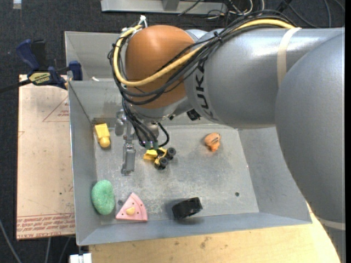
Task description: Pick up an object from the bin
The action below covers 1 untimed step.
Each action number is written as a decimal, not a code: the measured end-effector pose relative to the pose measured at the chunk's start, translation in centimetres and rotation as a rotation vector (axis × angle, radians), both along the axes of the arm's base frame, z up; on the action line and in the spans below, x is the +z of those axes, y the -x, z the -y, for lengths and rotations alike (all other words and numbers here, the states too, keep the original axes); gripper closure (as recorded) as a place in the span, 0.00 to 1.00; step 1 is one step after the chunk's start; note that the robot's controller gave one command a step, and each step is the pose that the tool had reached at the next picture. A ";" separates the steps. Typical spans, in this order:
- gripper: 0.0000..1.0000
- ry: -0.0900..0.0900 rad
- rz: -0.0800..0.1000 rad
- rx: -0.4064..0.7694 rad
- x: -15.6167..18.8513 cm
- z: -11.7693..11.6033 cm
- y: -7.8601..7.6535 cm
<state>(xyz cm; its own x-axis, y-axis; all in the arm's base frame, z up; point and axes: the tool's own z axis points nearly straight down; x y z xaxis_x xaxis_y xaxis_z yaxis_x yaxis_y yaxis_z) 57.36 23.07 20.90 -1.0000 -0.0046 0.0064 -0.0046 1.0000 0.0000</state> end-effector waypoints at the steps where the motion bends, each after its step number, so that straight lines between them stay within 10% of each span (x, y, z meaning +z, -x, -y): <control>1: 0.00 -0.002 0.007 -0.004 0.5 0.1 -0.2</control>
Offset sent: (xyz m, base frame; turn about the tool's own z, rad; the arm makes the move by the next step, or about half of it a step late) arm 0.0225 -0.0473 0.0298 0.0752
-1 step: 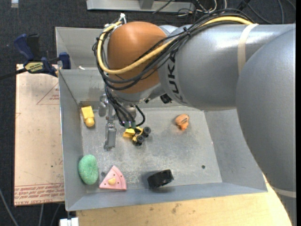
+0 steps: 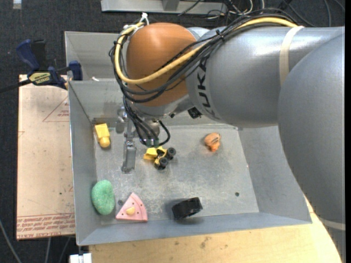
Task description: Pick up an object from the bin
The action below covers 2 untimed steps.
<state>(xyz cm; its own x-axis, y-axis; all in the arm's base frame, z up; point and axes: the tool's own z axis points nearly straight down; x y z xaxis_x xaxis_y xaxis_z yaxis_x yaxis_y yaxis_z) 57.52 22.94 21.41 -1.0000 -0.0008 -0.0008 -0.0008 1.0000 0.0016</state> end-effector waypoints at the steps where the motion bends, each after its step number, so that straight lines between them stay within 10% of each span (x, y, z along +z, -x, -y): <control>1: 0.00 -0.001 0.001 -0.047 1.6 3.0 -1.4; 2: 0.00 0.001 0.004 -0.044 1.5 3.4 -3.9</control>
Offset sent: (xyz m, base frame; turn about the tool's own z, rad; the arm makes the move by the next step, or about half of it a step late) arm 0.0424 -0.0309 0.0125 0.0364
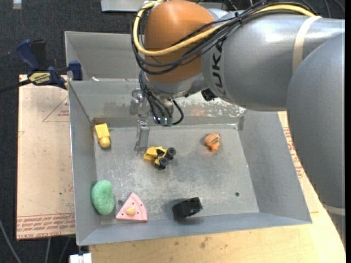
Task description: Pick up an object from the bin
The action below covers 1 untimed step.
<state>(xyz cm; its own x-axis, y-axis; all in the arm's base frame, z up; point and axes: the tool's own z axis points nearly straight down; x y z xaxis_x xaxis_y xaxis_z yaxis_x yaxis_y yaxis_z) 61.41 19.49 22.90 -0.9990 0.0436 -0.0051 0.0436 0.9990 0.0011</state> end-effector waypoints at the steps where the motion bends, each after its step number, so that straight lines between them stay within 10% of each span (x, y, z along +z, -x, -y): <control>1: 0.00 0.000 -0.002 0.099 -3.6 2.4 4.4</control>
Offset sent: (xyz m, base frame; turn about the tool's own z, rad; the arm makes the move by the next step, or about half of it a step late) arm -0.0316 -0.0602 -0.0505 -0.0309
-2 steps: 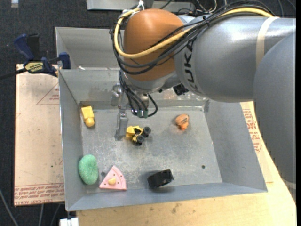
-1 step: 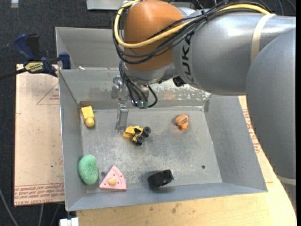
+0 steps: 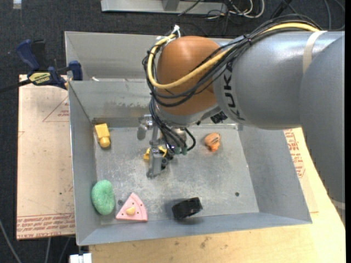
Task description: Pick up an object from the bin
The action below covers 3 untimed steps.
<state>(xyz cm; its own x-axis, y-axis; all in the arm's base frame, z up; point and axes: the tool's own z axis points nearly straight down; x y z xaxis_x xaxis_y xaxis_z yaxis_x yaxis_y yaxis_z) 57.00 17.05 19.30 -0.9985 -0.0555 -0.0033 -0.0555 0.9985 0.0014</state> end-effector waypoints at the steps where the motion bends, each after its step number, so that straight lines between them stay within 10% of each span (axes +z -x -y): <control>1: 0.00 0.000 -0.008 -0.017 -1.2 2.0 0.9; 3: 0.00 0.001 -0.004 0.129 -6.1 6.2 -2.1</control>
Offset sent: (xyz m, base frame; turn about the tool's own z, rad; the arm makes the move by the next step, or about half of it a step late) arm 0.0317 -0.0736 -0.0763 -0.1581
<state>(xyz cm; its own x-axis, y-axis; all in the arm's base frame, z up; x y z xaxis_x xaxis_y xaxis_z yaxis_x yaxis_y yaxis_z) 59.05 10.88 13.20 -0.9831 -0.1832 0.0013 -0.1832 0.9831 0.0005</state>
